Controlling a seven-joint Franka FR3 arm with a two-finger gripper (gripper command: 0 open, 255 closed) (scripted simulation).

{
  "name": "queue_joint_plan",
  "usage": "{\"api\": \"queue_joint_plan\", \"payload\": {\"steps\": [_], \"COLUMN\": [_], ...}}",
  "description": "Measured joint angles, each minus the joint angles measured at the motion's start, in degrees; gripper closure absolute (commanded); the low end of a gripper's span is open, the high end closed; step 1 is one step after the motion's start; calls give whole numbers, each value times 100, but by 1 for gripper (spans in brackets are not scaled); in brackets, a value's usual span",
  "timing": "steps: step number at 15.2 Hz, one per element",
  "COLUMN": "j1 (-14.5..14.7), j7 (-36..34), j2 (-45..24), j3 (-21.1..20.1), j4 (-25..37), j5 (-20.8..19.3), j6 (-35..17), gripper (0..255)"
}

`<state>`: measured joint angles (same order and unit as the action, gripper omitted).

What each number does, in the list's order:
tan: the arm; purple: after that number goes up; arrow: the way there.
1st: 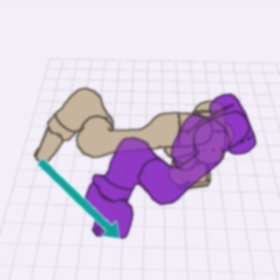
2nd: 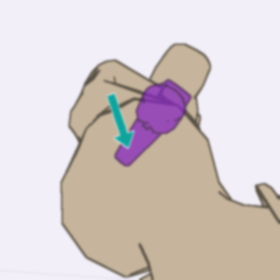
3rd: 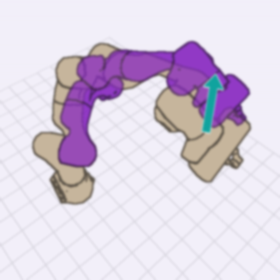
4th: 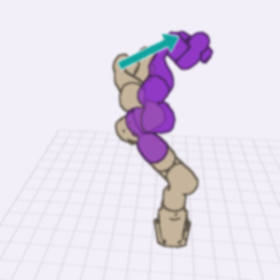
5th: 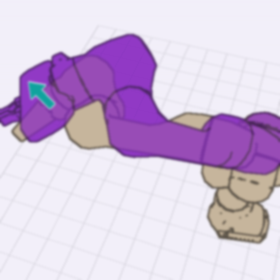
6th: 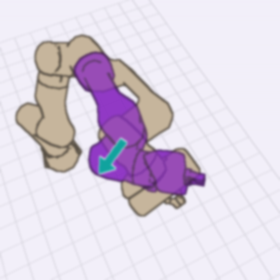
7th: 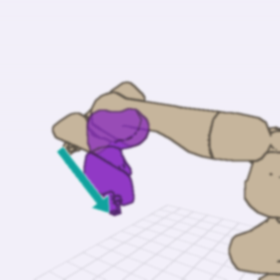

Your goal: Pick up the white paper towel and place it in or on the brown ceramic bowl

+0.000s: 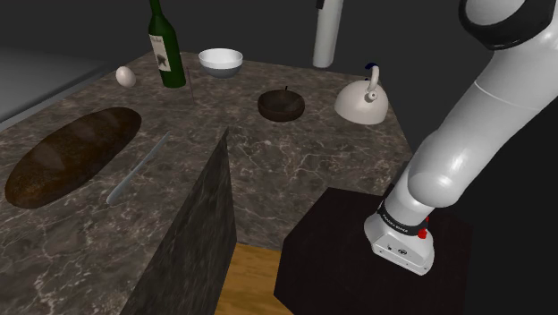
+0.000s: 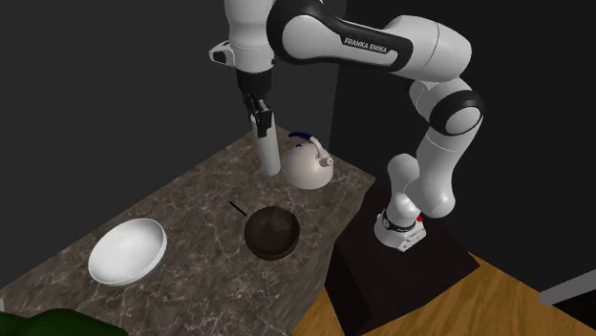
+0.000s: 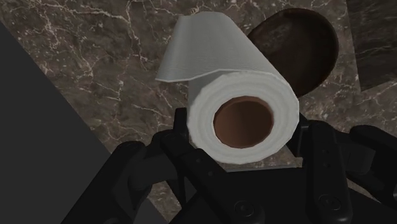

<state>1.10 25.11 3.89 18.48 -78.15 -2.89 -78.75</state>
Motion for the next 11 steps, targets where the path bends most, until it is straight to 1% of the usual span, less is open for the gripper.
{"api": "queue_joint_plan", "payload": {"steps": [3,6,9,11], "j1": [173,373,523,649], "j7": [-361,-777,-1095,-1334], "j2": [-150,-194,-621,-769], "j3": [-197,-421,-575,-687], "j4": [409,624,1442,1748], "j5": [25,13,90,99], "j6": [283,469,885,1057], "gripper": [255,255,255,255]}}
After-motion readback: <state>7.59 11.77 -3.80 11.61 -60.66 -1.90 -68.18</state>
